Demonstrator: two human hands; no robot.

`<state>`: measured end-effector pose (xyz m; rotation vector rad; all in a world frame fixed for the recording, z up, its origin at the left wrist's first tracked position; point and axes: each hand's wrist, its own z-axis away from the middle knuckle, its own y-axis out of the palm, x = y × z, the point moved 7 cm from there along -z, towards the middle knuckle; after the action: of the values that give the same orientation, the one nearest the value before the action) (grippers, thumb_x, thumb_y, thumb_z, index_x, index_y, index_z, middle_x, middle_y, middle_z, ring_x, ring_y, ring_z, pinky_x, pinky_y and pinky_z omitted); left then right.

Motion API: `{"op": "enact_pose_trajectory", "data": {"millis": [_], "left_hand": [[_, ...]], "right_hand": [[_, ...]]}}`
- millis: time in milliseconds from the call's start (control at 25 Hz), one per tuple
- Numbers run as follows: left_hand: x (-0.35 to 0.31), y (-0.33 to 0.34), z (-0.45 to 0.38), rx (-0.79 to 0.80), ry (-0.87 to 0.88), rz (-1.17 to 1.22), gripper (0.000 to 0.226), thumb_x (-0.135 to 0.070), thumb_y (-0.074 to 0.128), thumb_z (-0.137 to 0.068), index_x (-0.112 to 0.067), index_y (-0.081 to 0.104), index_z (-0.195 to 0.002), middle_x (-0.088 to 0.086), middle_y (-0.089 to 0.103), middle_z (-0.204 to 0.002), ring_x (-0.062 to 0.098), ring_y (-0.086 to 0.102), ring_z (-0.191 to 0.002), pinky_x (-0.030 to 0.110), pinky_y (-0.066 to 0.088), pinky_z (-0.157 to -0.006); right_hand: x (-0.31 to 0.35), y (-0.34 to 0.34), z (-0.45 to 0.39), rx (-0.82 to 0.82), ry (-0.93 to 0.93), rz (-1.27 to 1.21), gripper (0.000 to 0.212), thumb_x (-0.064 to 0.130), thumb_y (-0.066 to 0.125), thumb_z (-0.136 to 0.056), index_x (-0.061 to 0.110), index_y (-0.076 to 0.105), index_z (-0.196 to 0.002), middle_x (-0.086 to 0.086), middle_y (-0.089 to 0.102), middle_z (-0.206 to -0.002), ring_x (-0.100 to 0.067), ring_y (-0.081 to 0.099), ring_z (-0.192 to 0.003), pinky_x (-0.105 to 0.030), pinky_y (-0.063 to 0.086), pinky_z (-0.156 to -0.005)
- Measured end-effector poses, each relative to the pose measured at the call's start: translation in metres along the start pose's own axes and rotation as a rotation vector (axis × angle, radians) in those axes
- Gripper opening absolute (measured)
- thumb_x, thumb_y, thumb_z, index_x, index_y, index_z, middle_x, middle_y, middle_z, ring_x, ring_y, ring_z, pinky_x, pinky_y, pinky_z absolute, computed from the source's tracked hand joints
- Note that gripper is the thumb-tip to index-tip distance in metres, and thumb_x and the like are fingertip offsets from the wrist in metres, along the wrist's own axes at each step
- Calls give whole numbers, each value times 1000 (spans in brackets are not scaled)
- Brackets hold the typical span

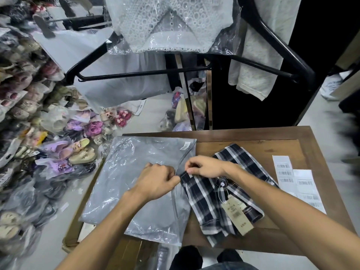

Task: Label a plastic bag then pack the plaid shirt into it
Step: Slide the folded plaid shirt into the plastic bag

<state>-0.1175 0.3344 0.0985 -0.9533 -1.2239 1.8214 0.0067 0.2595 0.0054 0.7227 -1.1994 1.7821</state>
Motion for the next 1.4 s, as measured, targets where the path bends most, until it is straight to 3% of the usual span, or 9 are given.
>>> {"op": "enact_pose_trajectory", "data": {"millis": [120, 240, 400, 520, 720, 920, 1040, 1240, 1400], "left_hand": [[-1, 5, -1, 2, -1, 21, 43, -50, 35, -74, -15, 59, -70, -1, 70, -64, 18, 61, -67, 31, 37, -88], [1, 8, -2, 9, -25, 33, 47, -54, 29, -70, -15, 56, -69, -1, 71, -65, 20, 63, -68, 32, 37, -86], [0, 9, -8, 40, -38, 60, 49, -56, 28, -68, -16, 56, -69, -2, 72, -67, 20, 65, -72, 35, 41, -90], [-5, 8, -12, 36, -25, 36, 44, -51, 36, -73, -14, 59, -71, 1, 71, -67, 22, 64, -72, 34, 42, -88], [-3, 11, -11, 101, -48, 101, 49, -53, 36, -71, -12, 62, -71, 0, 67, -64, 21, 62, -72, 34, 39, -83], [-3, 21, -8, 130, -41, 168, 35, -42, 44, -80, -13, 63, -73, -1, 71, -70, 19, 62, -72, 32, 36, -75], [-6, 24, -7, 126, -25, 199, 27, -32, 49, -90, -13, 61, -75, 0, 71, -72, 21, 61, -73, 32, 36, -75], [-8, 23, -4, 107, -29, 196, 27, -30, 46, -95, -14, 57, -75, 1, 66, -69, 20, 55, -69, 34, 35, -76], [-7, 26, -4, 137, -47, 210, 27, -30, 43, -97, -20, 53, -75, -3, 63, -69, 19, 56, -72, 37, 40, -83]], "right_hand": [[-13, -11, -12, -264, 85, 151, 17, 38, 62, -98, 31, 70, -111, 5, 61, -120, -17, 48, -117, -38, 38, -102], [3, -4, -3, -433, 77, 534, 29, 48, 60, -96, 26, 68, -114, 1, 60, -119, -22, 51, -113, -40, 42, -97], [5, 41, 14, -212, 241, 691, 73, 82, 41, -86, 13, 57, -66, 2, 58, -64, -20, 61, -61, -29, 49, -58], [0, 66, 11, -53, 356, 787, 75, 87, 45, -79, 14, 54, -63, 5, 55, -60, -16, 54, -52, -27, 39, -51], [-10, 63, 7, 88, 407, 427, 40, 46, 64, -90, 9, 62, -77, -3, 66, -78, -24, 66, -72, -34, 56, -71], [-25, 26, 37, 109, 413, -195, 29, 32, 52, -100, 8, 68, -102, 0, 66, -65, -11, 68, -54, -18, 50, -45], [-24, 10, 36, -26, 414, -390, 28, 30, 50, -102, 9, 66, -110, 5, 55, -46, -10, 66, -53, -19, 49, -47], [-31, 49, 10, -229, 486, -387, 33, 30, 60, -100, -2, 68, -101, -10, 75, -76, -23, 76, -66, -34, 65, -66], [-21, 50, 15, -256, 456, -204, 53, 56, 68, -88, 5, 74, -74, -7, 75, -64, -18, 75, -60, -32, 64, -65]]}}
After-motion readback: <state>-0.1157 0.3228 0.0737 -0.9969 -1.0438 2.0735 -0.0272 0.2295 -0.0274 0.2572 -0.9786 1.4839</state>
